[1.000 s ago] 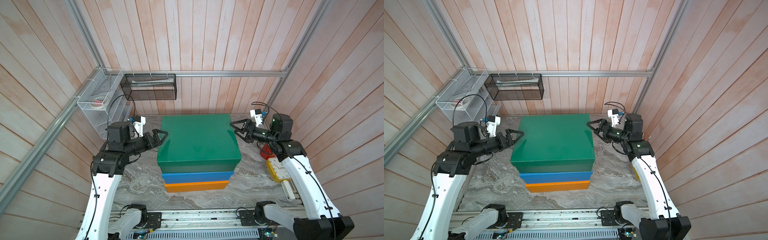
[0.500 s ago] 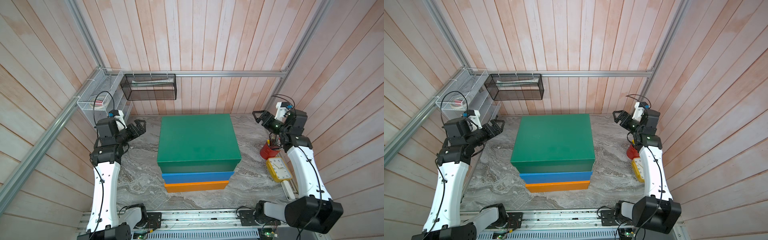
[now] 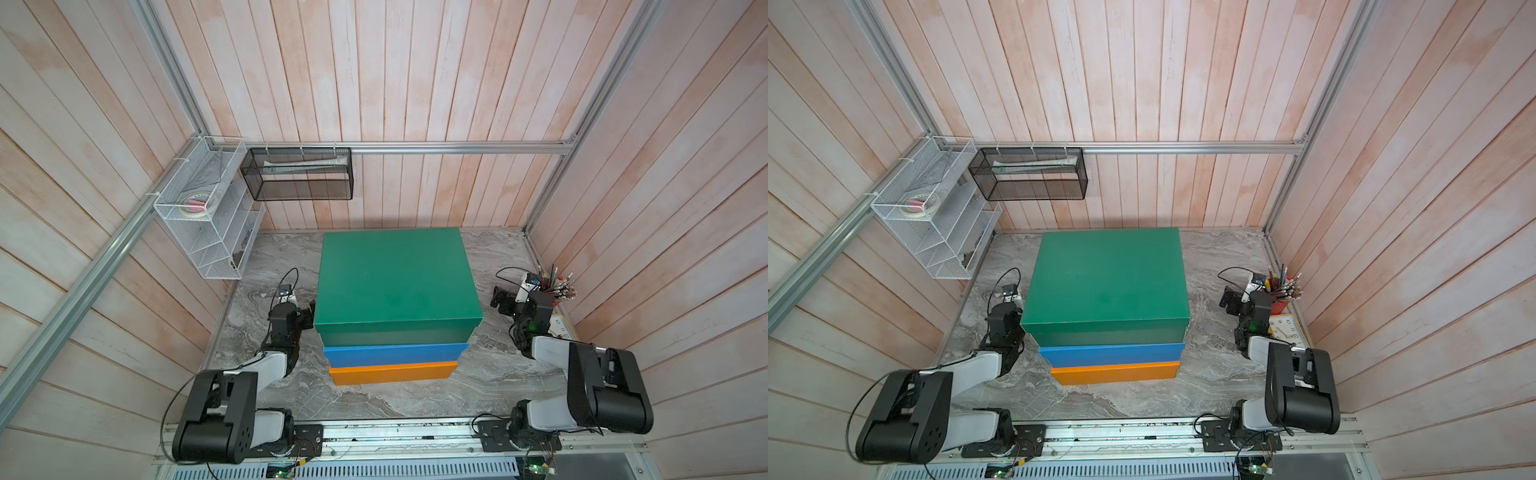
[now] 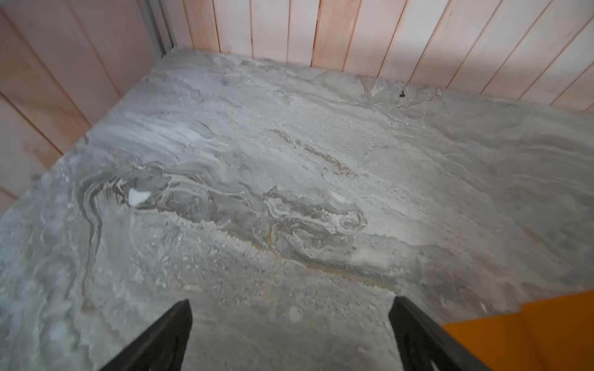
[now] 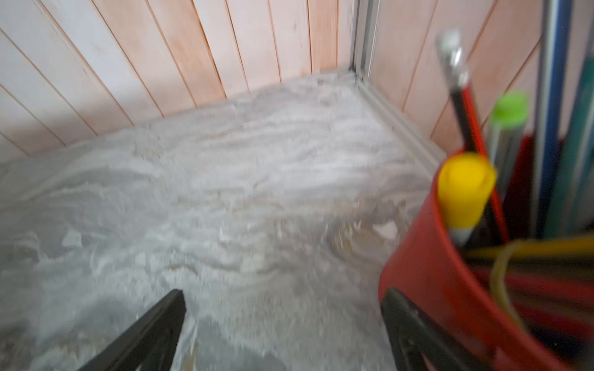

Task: Stack the shoeboxes
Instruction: Reset both arms

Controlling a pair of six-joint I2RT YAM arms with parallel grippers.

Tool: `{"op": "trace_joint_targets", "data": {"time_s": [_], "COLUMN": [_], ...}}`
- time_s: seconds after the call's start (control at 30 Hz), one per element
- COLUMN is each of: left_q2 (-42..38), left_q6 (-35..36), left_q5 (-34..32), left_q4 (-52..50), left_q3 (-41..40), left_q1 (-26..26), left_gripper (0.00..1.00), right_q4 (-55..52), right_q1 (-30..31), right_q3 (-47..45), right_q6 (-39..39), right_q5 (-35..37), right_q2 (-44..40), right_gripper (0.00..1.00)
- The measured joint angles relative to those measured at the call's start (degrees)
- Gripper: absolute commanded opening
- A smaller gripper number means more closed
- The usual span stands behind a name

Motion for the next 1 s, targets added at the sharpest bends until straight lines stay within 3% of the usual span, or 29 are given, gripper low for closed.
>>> {"op": "trace_joint_targets", "data": {"time_s": [0.13,0.33,0.43,0.63,1.0], "left_q2": [6.7,10.3,10.6,10.5,10.5], "left_q6": [6.1,6.2,5.6,5.4,4.9], "left_q5": [-5.2,-3.4,-3.2,-3.6,0.9], "left_q4": [17.0,37.9,38.4,39.8,33.0], "left_q3": [-2.3,-11.0,-10.7,-8.3,-3.7], "left_q1": [-3.6,2.5,2.7,2.2,4.8], "left_gripper": [1.00,1.00,1.00,1.00,1.00], "right_q4": [0.8,15.6,19.8,26.9,29.4], "right_q1": [0.8,3.5,4.3,4.6,4.6], "right_q3": [3.4,-9.3,-12.7,-13.2,-13.2], "right_q6": [-1.5,-3.4,-4.7,-5.6,-6.1], "right_q5": [1.0,4.3,4.5,4.7,4.7], "right_q2": [-0.9,0.8,5.1,5.8,5.8], "right_gripper": [0.98,0.98,0.98,0.98,0.98]}}
